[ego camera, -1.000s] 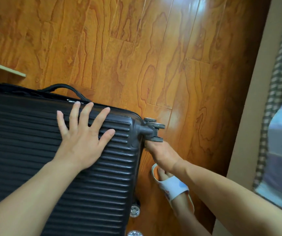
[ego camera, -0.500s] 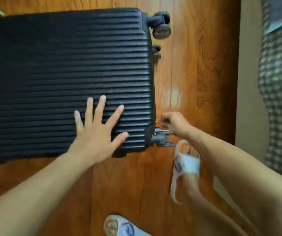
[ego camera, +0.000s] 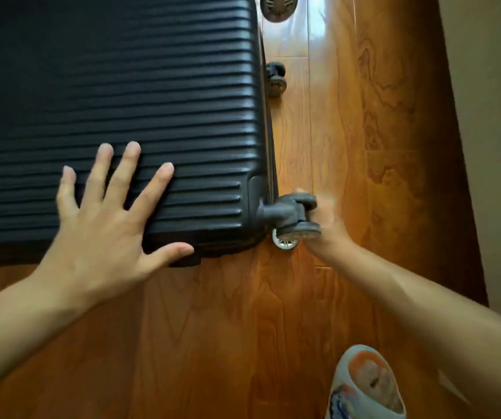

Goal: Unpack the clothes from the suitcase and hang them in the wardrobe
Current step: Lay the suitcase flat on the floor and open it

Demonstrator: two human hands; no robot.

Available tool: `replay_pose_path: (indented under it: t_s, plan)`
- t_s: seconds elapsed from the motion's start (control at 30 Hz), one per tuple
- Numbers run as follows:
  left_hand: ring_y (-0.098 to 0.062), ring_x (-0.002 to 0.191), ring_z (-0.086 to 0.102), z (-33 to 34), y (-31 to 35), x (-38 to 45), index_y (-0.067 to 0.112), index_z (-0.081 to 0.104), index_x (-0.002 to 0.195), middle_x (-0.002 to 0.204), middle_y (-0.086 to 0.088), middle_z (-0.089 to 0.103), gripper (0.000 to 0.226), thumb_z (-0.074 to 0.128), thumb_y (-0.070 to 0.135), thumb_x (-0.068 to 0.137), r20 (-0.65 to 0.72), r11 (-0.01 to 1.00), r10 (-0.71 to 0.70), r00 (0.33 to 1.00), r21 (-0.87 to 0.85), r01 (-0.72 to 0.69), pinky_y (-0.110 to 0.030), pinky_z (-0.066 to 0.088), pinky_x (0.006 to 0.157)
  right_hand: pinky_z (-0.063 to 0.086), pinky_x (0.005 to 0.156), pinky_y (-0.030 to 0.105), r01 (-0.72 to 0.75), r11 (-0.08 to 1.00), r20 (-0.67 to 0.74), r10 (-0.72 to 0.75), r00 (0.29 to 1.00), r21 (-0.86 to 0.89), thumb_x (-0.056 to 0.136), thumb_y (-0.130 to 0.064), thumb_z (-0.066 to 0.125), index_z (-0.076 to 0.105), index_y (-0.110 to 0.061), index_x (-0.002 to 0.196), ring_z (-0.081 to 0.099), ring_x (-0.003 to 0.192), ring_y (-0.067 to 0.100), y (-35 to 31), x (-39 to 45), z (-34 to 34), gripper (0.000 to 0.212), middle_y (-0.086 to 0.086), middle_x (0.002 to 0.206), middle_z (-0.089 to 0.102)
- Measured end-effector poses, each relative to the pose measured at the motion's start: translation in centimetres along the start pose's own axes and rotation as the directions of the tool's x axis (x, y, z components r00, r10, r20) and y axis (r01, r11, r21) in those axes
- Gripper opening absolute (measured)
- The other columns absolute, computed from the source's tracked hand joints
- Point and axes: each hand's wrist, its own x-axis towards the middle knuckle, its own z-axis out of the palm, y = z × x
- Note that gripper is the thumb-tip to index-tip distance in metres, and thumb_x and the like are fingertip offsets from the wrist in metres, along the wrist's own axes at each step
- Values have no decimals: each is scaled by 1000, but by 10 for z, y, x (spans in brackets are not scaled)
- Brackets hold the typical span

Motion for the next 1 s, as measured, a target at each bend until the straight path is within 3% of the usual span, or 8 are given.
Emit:
replay_pose_path:
  t_s: [0.13,0.3,0.4,0.57,0.73,0.87,0.97,1.0]
  plan:
    - [-36,156,2,0,-1,-4,39,8,161,170,-9,5,98,22,92,80,-36,1000,-20,999,14,21,-70,9,118,50,67,35,-19,968,-128,53,990,251,89,-22,54,58,-37,87,65,74,20,-11,-40,32,16,-7,80,64]
    - [-28,157,5,-10,-27,-26,41,16,160,170,-6,10,79,33,77,92,-75,989,-18,997,-146,7,-53,7,125,56,66,47,-95,973,-195,137,971,211,92,-32,48,51,-31,90,66,70,24,-61,-75,70,3,-3,75,65]
    - [-32,155,10,-9,-78,-82,37,24,159,168,-11,15,63,47,47,102,-95,931,-281,955,-268,247,-52,13,126,57,61,45,-125,971,-185,163,969,202,95,-26,52,52,-29,87,66,64,20,-103,-86,82,8,-5,70,64]
    - [-25,156,9,14,-129,-167,35,24,160,170,-6,10,69,54,18,101,65,755,-507,860,-448,479,-43,15,126,56,76,41,-124,985,-199,147,969,123,95,-35,52,56,-26,97,67,80,30,-165,-69,121,10,3,86,69]
    - [-20,157,0,33,-112,-182,43,11,160,170,5,-8,80,56,19,98,81,689,-524,848,-545,478,-43,16,126,57,74,47,-174,984,-158,176,971,28,98,-34,48,51,-27,100,66,80,32,-177,-70,125,8,8,89,67]
    - [-27,155,-15,23,-95,-134,45,-5,159,168,-2,-20,93,59,30,95,-109,833,-431,896,-429,349,-47,2,126,59,72,41,141,963,77,-127,989,-228,101,-31,44,62,-29,102,68,76,16,-200,-112,80,18,-4,88,68]
    - [-34,154,-19,34,-94,-103,46,-20,155,168,-5,-18,108,65,54,89,-118,924,-341,933,-225,309,-60,-3,123,51,64,32,485,823,-225,-553,802,-296,101,-30,48,64,-22,92,60,69,10,-237,-102,12,20,-9,78,63]
    - [-38,154,-15,40,-96,-99,45,-19,155,169,-7,-12,116,70,60,83,-137,941,-322,937,-156,301,-64,-2,121,49,70,30,454,851,-377,-524,764,-262,100,-29,51,64,-20,97,58,77,11,-243,-82,-15,16,-6,86,63]
